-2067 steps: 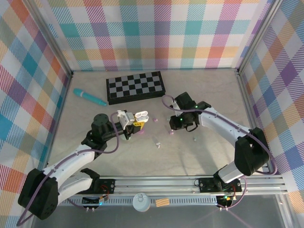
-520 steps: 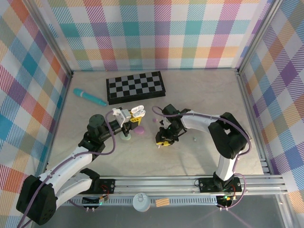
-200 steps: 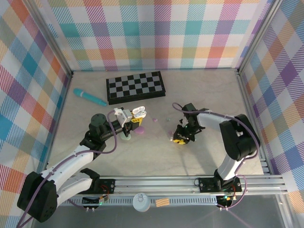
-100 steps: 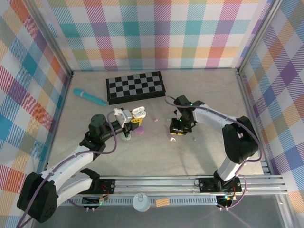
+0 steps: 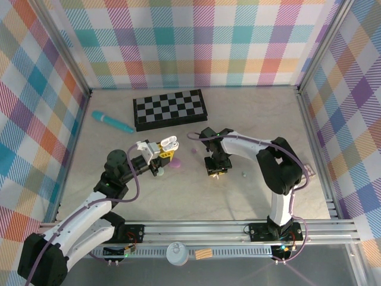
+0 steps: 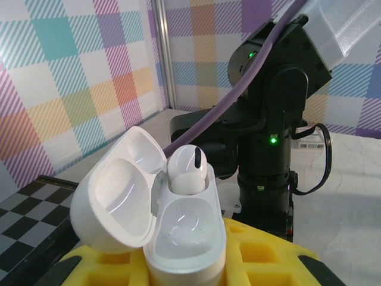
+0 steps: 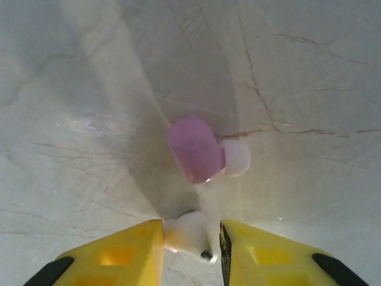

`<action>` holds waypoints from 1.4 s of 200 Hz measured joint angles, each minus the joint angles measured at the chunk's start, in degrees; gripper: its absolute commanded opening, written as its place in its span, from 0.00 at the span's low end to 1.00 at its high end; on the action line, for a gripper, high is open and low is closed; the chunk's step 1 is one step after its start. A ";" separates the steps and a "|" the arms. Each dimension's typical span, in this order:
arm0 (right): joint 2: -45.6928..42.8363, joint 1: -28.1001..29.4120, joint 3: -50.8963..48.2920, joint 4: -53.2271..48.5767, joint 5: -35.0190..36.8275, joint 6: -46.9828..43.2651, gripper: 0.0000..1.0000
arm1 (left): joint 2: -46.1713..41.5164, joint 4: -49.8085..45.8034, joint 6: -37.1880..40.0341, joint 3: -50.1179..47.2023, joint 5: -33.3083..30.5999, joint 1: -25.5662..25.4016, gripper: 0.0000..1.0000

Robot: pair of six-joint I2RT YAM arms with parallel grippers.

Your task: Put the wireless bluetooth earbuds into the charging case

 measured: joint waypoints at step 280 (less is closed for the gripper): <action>-8.63 -8.22 -7.04 -0.83 5.77 -1.14 0.23 | 4.37 0.22 0.00 0.02 0.22 0.17 0.02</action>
